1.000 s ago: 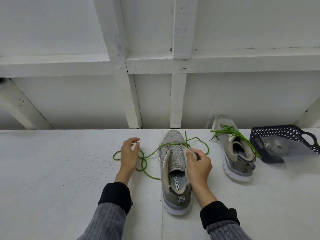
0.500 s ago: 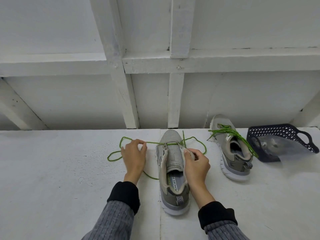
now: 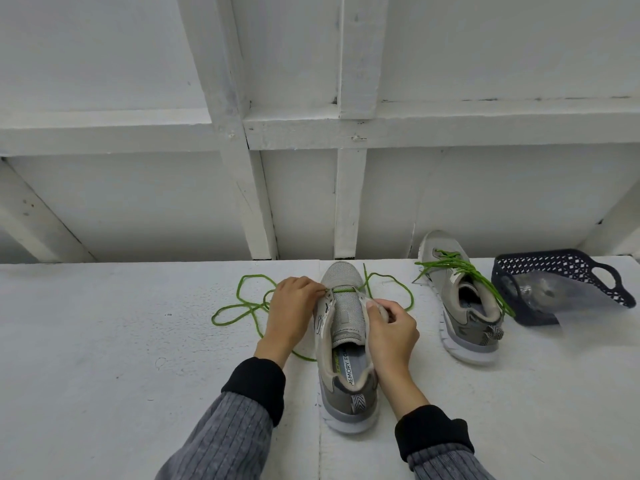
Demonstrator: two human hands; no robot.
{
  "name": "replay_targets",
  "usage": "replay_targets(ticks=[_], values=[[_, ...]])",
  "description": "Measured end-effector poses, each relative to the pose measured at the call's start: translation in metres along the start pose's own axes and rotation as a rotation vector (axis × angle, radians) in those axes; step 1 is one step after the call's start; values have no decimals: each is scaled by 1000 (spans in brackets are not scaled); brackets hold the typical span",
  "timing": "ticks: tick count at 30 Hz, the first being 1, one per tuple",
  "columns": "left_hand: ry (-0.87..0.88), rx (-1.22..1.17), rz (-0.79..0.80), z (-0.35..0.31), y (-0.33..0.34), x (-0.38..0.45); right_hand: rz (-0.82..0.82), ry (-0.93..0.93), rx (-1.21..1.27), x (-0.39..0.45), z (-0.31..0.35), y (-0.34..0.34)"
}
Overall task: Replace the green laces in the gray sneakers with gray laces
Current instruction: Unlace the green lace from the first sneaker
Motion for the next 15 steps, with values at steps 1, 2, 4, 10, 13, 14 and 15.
replay_targets(ticks=[1, 2, 4, 10, 13, 14, 15], values=[[-36, 7, -26, 2, -2, -1, 1, 0, 0, 0, 0, 0], [-88, 5, -60, 8, -4, -5, 2, 0, 1, 0, 0, 0], [-265, -29, -142, 26, -12, -17, 3, 0, -1, 1, 0, 1], [-772, 217, -66, 73, -31, -57, 6, -5, -2, -1, -1, 0], [-542, 163, -43, 56, -21, -40, 10, 2, 2, -1, 0, 1], [-411, 150, -49, 44, -17, -31, 11, 6, 3, -1, 0, 1], [-282, 165, -45, 30, -14, -22, 10, 8, 4, -1, 0, 1]])
Point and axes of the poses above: each hand's wrist, its own x-axis towards the middle knuckle, its own y-axis out of the palm, z = x × y, the point moved 7 cm from there along x, towards the middle knuckle, and after that the axes turned 8 degrees about y, right-handed, at the moved point
